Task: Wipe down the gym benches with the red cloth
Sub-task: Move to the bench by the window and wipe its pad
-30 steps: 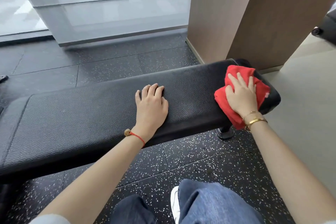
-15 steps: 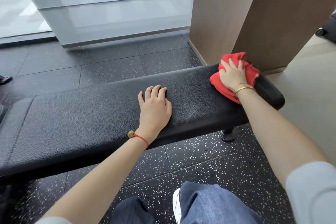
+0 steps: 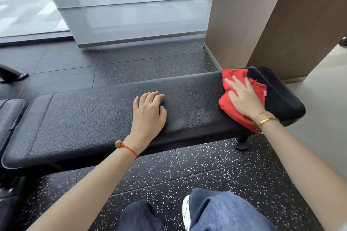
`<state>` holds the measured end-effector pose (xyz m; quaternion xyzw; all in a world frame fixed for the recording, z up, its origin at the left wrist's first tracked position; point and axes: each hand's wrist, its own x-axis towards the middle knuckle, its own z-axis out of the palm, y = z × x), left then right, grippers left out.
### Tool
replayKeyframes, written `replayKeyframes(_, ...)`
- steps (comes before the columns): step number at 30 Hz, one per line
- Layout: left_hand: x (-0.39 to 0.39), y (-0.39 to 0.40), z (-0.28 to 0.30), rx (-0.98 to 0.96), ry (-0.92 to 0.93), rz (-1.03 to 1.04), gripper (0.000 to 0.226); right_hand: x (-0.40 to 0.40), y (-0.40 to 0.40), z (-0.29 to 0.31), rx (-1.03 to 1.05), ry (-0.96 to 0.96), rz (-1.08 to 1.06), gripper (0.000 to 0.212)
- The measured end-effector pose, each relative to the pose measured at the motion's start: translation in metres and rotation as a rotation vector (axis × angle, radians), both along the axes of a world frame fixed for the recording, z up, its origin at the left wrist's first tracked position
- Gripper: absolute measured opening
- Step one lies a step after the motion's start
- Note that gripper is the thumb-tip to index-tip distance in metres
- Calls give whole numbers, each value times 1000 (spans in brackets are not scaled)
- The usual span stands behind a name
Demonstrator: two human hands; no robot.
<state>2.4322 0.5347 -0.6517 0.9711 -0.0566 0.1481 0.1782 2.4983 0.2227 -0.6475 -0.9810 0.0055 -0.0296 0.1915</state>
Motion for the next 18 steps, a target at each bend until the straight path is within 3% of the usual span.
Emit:
replayKeyframes(5, -21, 50, 3, 2, -40, 96, 36, 50, 47, 8, -32, 47, -87, 50)
replayKeyframes(13, -48, 122, -4, 28, -56, 223, 34, -11, 226, 4, -34, -14, 518, 53)
replayKeyframes(18, -55, 153, -5, 48, -61, 245, 34, -51, 203, -4, 51, -65, 620, 52)
